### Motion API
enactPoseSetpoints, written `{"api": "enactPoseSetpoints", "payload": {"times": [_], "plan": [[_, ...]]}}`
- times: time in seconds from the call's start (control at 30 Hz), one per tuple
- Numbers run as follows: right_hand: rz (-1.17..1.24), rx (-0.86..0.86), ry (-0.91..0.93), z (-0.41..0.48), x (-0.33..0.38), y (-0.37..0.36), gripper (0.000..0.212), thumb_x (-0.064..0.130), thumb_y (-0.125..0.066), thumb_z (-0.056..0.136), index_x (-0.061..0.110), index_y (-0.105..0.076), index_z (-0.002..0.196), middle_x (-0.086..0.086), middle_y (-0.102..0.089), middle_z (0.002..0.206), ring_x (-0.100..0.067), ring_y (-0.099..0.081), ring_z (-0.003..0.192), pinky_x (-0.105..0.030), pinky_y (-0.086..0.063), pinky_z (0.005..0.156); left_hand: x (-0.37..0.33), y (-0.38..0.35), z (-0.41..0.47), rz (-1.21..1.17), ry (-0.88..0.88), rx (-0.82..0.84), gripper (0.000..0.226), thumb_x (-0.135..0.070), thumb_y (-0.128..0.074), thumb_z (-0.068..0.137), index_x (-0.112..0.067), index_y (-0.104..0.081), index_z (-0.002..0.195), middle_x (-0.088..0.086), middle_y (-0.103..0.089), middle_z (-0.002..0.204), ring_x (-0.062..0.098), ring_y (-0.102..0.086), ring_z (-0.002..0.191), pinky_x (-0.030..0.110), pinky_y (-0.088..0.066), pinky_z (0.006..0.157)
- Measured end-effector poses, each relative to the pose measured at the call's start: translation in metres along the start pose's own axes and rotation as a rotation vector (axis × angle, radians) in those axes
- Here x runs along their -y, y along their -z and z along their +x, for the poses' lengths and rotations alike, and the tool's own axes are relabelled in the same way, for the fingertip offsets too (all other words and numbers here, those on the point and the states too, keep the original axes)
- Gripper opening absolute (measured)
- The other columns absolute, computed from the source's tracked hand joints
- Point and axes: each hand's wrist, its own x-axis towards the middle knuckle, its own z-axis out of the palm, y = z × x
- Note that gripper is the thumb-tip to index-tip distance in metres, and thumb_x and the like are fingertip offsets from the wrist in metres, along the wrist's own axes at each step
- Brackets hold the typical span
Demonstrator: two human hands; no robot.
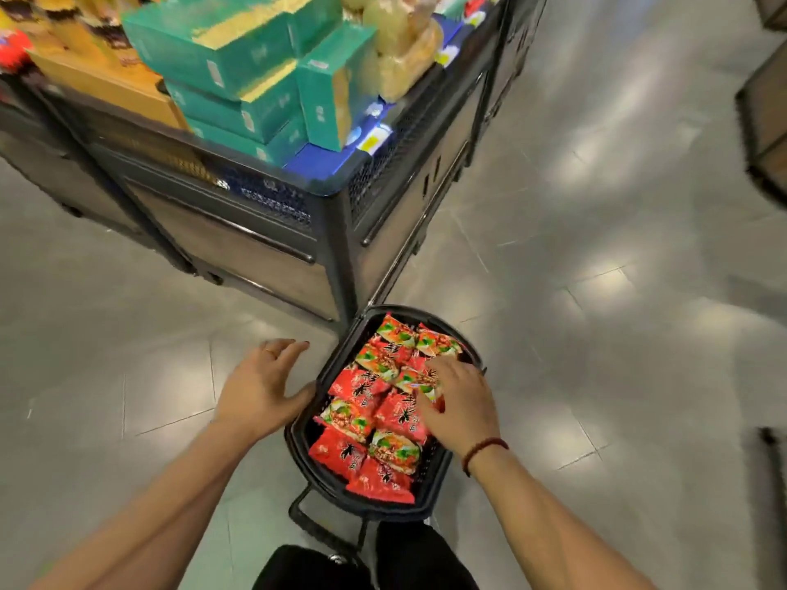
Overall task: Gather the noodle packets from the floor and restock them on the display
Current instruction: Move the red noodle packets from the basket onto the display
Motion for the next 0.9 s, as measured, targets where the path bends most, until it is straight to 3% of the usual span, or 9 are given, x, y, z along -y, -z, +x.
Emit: {"api": "enactPoseSetpoints", "payload": {"times": [0.2,0.37,0.47,0.67,0.9], "plan": [[0.057,-0.004,-0.199,0.009,-0.011,-0.017,0.049,0.04,-0.055,0.091,0.024,-0.046,0.137,0.003,-0.047,0.142,-0.018,-0.04,0.131,-0.032,-0.027,0.112,0.027,-0.001,0.041,0.034,-0.058,0.029,0.072,-0.064,-0.042,0.077,-0.015,-0.062,0.125,0.005,-0.065,0.119,0.027,-0.059,0.109,0.036,-0.051,0.084],[0.084,-0.09,-0.373,0.003,-0.013,-0.041,0.046,0.035,-0.058,0.091,0.019,-0.051,0.133,0.0,-0.053,0.134,-0.022,-0.046,0.124,-0.037,-0.037,0.106,0.059,-0.033,0.085,-0.011,-0.153,0.196,0.055,-0.05,-0.065,0.085,-0.02,-0.056,0.131,0.001,-0.059,0.129,0.022,-0.05,0.122,0.034,-0.046,0.094],[0.117,-0.104,-0.477,0.005,-0.022,-0.065,0.049,0.041,-0.054,0.09,0.018,-0.051,0.133,-0.002,-0.055,0.132,-0.023,-0.048,0.123,-0.038,-0.039,0.105,0.073,-0.062,0.106,-0.027,-0.171,0.27,0.056,-0.047,-0.066,0.086,-0.02,-0.053,0.134,0.001,-0.056,0.134,0.021,-0.045,0.126,0.034,-0.042,0.099],[0.157,-0.066,-0.681,0.022,-0.08,-0.145,0.052,0.035,-0.058,0.087,0.015,-0.05,0.135,-0.009,-0.055,0.132,-0.03,-0.048,0.122,-0.036,-0.036,0.101,0.109,-0.158,0.126,-0.112,-0.04,0.384,0.061,-0.038,-0.07,0.085,-0.024,-0.048,0.14,0.001,-0.048,0.143,0.02,-0.04,0.132,0.036,-0.04,0.103],[0.221,-0.121,-0.83,0.04,-0.169,-0.258,0.074,0.033,-0.061,0.089,0.032,-0.02,0.151,-0.011,-0.027,0.154,-0.03,-0.031,0.139,-0.042,-0.039,0.106,0.133,-0.291,0.132,-0.261,0.225,0.493,0.078,-0.036,-0.066,0.089,-0.039,-0.02,0.152,0.007,-0.031,0.155,0.025,-0.028,0.143,0.047,-0.031,0.112]]}}
